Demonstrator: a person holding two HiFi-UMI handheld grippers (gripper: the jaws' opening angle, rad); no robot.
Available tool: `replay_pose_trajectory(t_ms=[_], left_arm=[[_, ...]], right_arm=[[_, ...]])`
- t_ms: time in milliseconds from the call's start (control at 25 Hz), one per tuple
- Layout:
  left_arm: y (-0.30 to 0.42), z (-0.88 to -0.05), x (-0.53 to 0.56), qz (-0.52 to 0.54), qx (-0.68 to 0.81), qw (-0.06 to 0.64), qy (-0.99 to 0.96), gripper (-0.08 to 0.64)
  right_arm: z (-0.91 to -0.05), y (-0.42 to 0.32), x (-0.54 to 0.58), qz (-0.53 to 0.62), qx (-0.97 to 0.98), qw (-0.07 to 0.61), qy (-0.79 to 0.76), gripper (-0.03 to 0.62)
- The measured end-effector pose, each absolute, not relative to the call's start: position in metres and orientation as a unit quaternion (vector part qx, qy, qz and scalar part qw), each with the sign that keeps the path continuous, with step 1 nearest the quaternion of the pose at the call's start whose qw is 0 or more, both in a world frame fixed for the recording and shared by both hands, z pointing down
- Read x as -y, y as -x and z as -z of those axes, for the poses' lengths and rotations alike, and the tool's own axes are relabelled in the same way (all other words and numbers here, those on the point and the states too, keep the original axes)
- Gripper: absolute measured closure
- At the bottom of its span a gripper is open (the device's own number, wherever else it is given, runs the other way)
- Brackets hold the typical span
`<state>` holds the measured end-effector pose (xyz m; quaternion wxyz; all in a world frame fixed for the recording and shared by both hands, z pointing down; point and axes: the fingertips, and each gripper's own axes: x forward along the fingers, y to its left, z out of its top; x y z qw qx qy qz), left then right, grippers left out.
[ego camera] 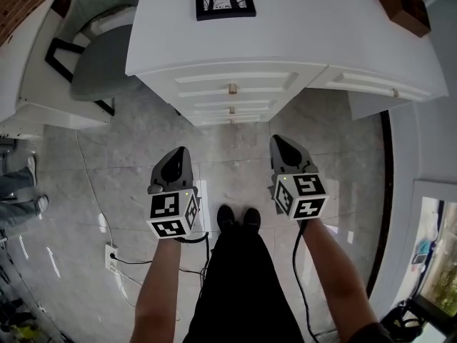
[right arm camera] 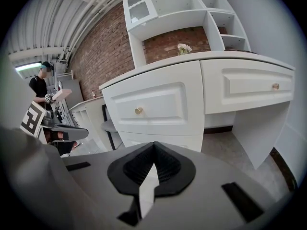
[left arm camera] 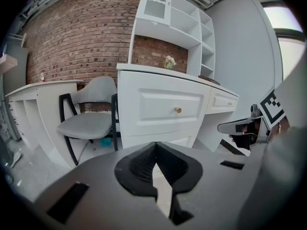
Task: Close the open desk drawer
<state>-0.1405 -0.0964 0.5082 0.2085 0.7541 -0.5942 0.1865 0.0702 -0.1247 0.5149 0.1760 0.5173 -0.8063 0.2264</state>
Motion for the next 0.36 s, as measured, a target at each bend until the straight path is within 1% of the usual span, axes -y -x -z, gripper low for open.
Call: replay_pose_trajectory(t_ms=[360], left_arm=[[0.1328,-0.5085,0.0964,-0.183,0.588,0.216,-0.758,0.551]], right_arm=[[-0.5160,-0.0714,0.1137,-0.238,0.802,0.170,-0.521,0.588]])
